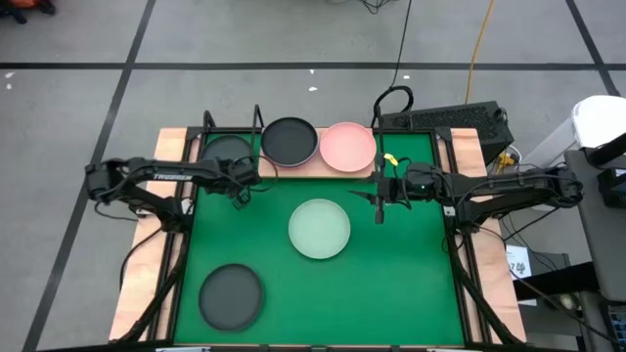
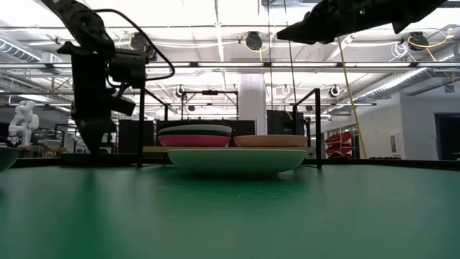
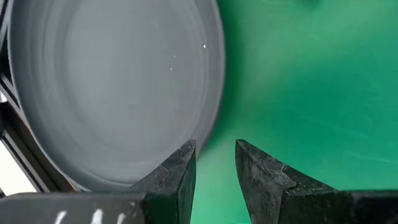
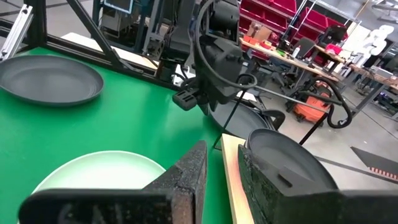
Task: Place and stack plates onto a shelf
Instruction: Stack the top black plate on top of the light pink plate on the shelf
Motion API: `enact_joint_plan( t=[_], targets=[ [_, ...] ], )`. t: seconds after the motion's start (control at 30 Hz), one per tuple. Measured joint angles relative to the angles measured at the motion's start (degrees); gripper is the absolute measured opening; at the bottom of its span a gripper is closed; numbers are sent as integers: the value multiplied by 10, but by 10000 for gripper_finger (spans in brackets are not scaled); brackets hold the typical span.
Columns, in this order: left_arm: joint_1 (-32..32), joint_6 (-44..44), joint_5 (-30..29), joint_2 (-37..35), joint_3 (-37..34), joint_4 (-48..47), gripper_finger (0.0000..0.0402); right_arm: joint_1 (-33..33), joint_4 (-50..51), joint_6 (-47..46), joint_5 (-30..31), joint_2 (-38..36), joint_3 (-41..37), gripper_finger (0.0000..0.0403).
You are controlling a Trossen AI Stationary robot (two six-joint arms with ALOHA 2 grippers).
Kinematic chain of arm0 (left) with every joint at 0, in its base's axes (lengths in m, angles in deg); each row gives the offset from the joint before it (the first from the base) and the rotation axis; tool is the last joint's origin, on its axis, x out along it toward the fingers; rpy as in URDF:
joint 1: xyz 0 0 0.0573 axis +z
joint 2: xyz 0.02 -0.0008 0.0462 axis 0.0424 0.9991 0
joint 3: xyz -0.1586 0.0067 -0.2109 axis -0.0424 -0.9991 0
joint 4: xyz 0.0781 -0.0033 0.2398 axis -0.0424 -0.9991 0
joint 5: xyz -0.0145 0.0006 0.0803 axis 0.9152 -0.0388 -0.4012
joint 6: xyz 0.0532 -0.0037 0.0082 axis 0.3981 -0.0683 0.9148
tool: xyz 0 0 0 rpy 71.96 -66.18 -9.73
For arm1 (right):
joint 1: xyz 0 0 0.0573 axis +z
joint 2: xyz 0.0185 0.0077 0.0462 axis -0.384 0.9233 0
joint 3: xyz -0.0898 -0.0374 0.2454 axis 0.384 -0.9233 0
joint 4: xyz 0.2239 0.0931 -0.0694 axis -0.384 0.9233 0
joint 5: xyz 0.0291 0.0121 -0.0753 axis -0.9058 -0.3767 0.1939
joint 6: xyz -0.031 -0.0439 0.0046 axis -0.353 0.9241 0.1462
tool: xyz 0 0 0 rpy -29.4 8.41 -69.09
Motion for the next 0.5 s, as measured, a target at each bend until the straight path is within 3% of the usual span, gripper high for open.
enact_joint_plan(
  t=[0.5],
  targets=[
    [27,21,28,48,0,39,118,0,5,0,0,0,0,77]
  ],
)
